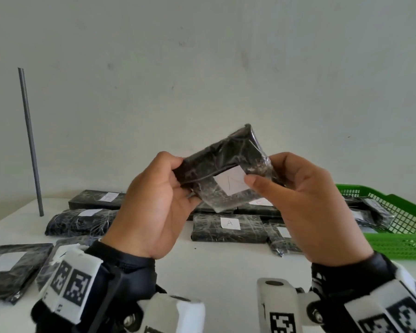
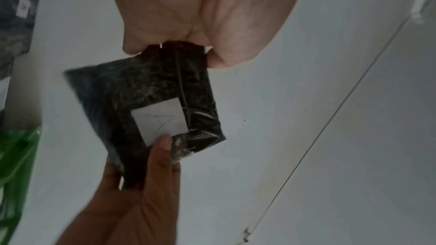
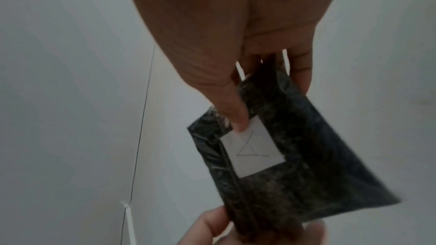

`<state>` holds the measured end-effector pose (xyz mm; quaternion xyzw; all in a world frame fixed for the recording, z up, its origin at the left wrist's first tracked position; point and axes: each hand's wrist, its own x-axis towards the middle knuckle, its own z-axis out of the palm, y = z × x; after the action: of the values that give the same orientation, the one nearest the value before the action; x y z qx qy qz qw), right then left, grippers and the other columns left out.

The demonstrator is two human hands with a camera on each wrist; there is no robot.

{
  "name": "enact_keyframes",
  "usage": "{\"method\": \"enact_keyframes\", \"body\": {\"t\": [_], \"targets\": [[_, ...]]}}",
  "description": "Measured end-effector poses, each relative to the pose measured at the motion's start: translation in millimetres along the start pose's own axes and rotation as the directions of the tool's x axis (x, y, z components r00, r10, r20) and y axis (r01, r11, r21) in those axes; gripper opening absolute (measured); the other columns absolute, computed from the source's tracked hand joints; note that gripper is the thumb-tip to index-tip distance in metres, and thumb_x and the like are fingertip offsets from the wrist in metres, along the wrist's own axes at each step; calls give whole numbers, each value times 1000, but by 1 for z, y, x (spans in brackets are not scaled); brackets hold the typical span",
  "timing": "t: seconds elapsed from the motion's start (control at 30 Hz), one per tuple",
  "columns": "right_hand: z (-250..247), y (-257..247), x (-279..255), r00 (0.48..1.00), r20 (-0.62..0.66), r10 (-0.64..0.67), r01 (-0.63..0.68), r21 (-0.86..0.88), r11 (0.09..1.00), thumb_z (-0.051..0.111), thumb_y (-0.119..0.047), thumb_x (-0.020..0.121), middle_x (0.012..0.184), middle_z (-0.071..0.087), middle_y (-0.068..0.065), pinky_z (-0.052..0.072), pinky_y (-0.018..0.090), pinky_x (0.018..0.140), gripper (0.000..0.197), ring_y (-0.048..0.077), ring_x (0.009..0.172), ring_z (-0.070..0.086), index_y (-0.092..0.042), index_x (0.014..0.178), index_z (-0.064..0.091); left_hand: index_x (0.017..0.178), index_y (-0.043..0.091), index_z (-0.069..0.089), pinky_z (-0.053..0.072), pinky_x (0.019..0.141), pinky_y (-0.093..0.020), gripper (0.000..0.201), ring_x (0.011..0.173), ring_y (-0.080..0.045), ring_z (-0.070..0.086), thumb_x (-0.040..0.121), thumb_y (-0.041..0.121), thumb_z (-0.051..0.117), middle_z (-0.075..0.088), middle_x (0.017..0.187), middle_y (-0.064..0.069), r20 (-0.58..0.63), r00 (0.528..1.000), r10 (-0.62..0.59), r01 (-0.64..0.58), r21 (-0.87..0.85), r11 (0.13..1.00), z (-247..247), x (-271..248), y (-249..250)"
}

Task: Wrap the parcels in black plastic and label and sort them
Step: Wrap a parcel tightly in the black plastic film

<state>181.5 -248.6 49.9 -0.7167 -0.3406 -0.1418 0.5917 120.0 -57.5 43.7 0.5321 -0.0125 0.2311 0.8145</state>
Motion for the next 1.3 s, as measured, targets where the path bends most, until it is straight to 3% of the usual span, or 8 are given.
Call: {"method": "enact_keyframes", "body": {"t": [0.17, 0.23, 0.4, 0.6, 0.77, 0.97, 1.17, 1.3], "targets": [[-2, 2, 0, 999, 13, 41, -41, -32, 999, 85, -14, 83, 76, 76, -4, 49, 15, 55, 13, 7, 62, 69, -22, 83, 76, 113, 41, 71, 47, 66, -14, 25, 66, -8, 63, 101, 31, 52, 74, 78, 13, 114, 972, 205, -232, 601, 765, 2, -11, 4], [4, 1, -1, 999, 27, 40, -38, -57, 998, 87, -16, 81, 78, 76, -2, 50, 24, 56, 14, 17, 64, 68, -26, 83, 77, 115, 42, 70, 52, 78, -28, 31, 86, -8, 71, 92, 54, 52, 76, 94, 10, 212, 953, 216, -301, 592, 748, 7, -14, 4], [10, 4, -2, 996, -83, 26, -28, -26, 999, 91, -21, 77, 81, 77, -11, 53, 15, 61, 20, 0, 67, 68, -24, 89, 75, 97, 25, 72, 30, 46, -18, 38, 44, -10, 30, 98, 54, 48, 37, 64, -19, 218, 943, 252, -331, 537, 776, 11, -16, -1], [26, -4, -7, 995, -96, -24, 33, 100, 994, 76, -27, 96, 100, 78, -9, 56, 26, 86, 13, 4, 97, 73, -21, 104, 68, 110, 17, 69, 40, 106, -67, 57, 94, -49, 59, 91, 69, 55, 59, 101, -40, 195, 956, 217, -265, 265, 927, 13, -17, -1], [33, -6, -8, 991, -134, -1, 42, 304, 952, 67, -41, 90, 77, 57, 7, 47, 42, 72, 37, 22, 73, 55, -7, 87, 55, 92, 21, 66, 35, 87, -51, 40, 90, -31, 44, 84, 61, 63, 58, 85, -28, 188, 955, 228, -272, 257, 927, 13, -18, 0], [38, -7, -9, 993, -119, -5, 50, 377, 925, 76, -37, 86, 67, 54, -4, 44, 36, 67, 32, 15, 67, 50, -19, 80, 50, 86, 19, 58, 37, 52, -15, 24, 52, -18, 38, 98, 39, 61, 37, 52, -1, 179, 923, 340, -384, 407, 829, 18, -22, -2], [40, -5, -9, 986, -160, -39, 94, 351, 932, 71, -35, 88, 61, 48, -14, 40, 22, 59, 31, 8, 57, 43, -16, 80, 48, 85, 13, 52, 25, 40, -14, 24, 38, -6, 21, 104, 29, 52, 26, 41, 13, 191, 930, 315, -367, 422, 829, 14, -24, -2], [33, -5, -7, 988, -148, -38, 85, 323, 942, 68, -39, 89, 67, 48, -1, 41, 31, 62, 31, 18, 64, 45, -14, 81, 50, 83, 16, 53, 21, 43, -25, 29, 49, -21, 20, 104, 35, 51, 24, 59, -9, 206, 939, 277, -340, 415, 844, 14, -22, 1]]}}
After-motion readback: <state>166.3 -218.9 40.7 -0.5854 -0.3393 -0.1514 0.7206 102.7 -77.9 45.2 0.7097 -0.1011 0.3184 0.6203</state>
